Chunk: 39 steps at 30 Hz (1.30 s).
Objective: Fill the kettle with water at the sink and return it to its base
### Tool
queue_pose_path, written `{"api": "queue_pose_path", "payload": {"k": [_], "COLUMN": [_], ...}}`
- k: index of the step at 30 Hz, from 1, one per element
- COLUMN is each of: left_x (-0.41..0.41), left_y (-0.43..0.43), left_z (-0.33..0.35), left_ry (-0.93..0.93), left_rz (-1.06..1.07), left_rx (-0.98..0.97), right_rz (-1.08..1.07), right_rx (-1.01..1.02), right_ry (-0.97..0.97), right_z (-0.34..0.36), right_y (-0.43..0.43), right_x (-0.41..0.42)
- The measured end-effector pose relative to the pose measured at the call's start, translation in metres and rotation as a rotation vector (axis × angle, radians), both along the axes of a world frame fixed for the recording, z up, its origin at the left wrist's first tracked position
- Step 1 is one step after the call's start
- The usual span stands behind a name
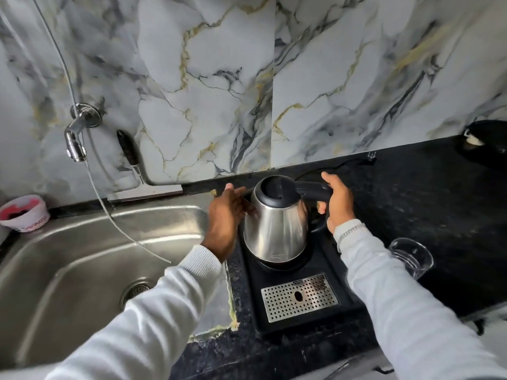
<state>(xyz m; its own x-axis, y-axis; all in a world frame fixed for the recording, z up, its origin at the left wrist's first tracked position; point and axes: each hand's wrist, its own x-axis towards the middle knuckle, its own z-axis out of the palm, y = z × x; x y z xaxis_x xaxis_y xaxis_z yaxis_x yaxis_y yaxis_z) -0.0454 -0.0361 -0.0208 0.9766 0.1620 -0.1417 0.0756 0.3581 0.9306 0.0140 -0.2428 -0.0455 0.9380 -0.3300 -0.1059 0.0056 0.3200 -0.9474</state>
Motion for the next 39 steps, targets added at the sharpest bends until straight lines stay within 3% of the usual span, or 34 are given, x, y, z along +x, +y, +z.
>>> {"api": "queue_pose_path", "payload": {"k": [16,30,34,39], "left_x": [0.000,0.007,0.009,0.004], "left_y": [0.001,-0.003,0.004,0.010], "left_z": [-0.019,0.001,-0.008,-0.011], "left_ry": [-0.068,-0.034,-0.017,-0.040], "left_rz": [-0.073,-0.192,-0.153,-0.202], "left_rx": [0.054,0.105,0.251,0.226], "right_rz": [0.163,0.045,-0.008,-0.059], "right_rx": [-0.103,-0.108,-0.103,-0.152], "right_ry": [0.065,0.080,0.075,0.060], "right_z": [-0.005,-0.013,-0.018,-0.013], "right_y": [-0.020,-0.026,-0.020,-0.018], "right_x": [0.011,0.005,-0.002,-0.008]}}
